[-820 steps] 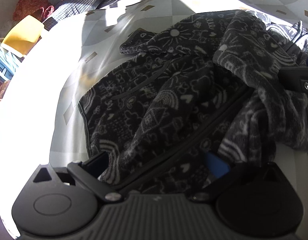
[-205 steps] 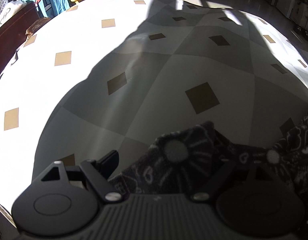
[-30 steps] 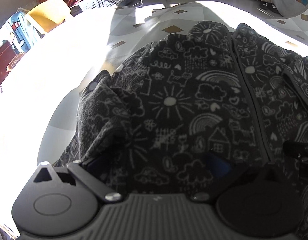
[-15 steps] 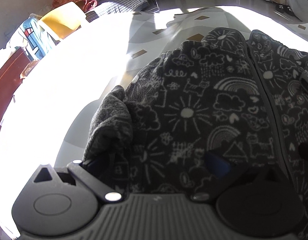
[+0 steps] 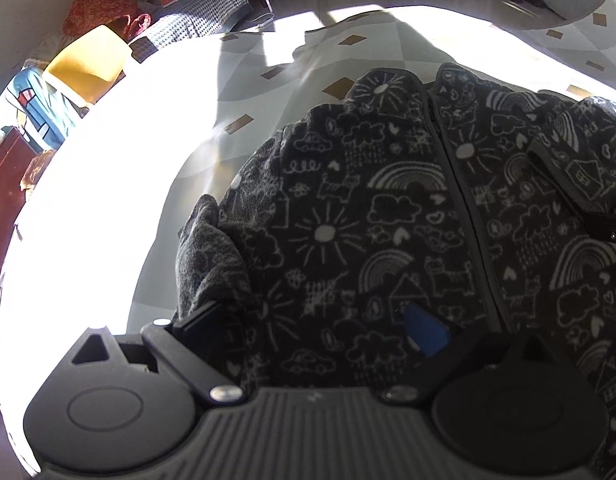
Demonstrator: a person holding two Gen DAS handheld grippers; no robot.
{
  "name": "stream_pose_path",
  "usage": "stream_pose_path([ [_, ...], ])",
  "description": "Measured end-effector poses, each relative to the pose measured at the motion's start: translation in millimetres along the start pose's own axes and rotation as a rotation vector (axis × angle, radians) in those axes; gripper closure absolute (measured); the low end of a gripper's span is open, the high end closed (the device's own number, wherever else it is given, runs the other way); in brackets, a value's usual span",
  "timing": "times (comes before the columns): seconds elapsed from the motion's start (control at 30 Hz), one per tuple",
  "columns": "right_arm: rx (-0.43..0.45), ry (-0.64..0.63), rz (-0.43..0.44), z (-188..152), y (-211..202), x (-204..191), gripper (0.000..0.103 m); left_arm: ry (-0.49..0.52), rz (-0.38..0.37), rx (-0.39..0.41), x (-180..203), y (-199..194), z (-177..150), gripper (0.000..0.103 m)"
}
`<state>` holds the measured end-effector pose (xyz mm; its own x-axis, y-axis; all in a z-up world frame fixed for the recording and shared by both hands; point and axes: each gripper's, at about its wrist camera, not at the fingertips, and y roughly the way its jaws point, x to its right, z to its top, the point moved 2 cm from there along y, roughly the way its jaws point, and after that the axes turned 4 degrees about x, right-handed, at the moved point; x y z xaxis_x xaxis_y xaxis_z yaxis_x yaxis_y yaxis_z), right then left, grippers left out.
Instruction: Fold clothes
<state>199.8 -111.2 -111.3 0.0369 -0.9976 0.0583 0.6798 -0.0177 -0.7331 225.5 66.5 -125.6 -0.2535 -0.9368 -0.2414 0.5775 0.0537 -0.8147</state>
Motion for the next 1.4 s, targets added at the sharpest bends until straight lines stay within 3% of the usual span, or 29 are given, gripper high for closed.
stream_pose_path([
  [0.2,0.012,-0.083,0.026,4,19,-5,0.053,-0.029,-0.07,-0.075,12,11,-11,0.004],
  [0.4,-0.013,-0.091,0.052,1,36,-8,0.053,-0.027,-0.096,-0.079,17,15,-11,0.004],
  [0.57,0.008,-0.041,0.014,5,39,-1,0.079,0.001,-0.096,-0.094,22,25,-11,0.004],
  [0.6,0.009,-0.021,0.011,7,40,1,0.089,0.007,-0.095,-0.096,22,27,-11,0.004],
  [0.67,0.012,0.014,-0.004,9,40,5,0.094,0.008,-0.094,-0.096,22,26,-12,0.003],
  [0.97,0.12,0.009,-0.176,20,14,13,0.095,0.014,-0.071,-0.097,21,26,-12,0.003],
  [1.4,0.151,0.043,-0.267,10,-27,46,0.095,0.078,-0.012,-0.012,30,17,-20,0.0],
])
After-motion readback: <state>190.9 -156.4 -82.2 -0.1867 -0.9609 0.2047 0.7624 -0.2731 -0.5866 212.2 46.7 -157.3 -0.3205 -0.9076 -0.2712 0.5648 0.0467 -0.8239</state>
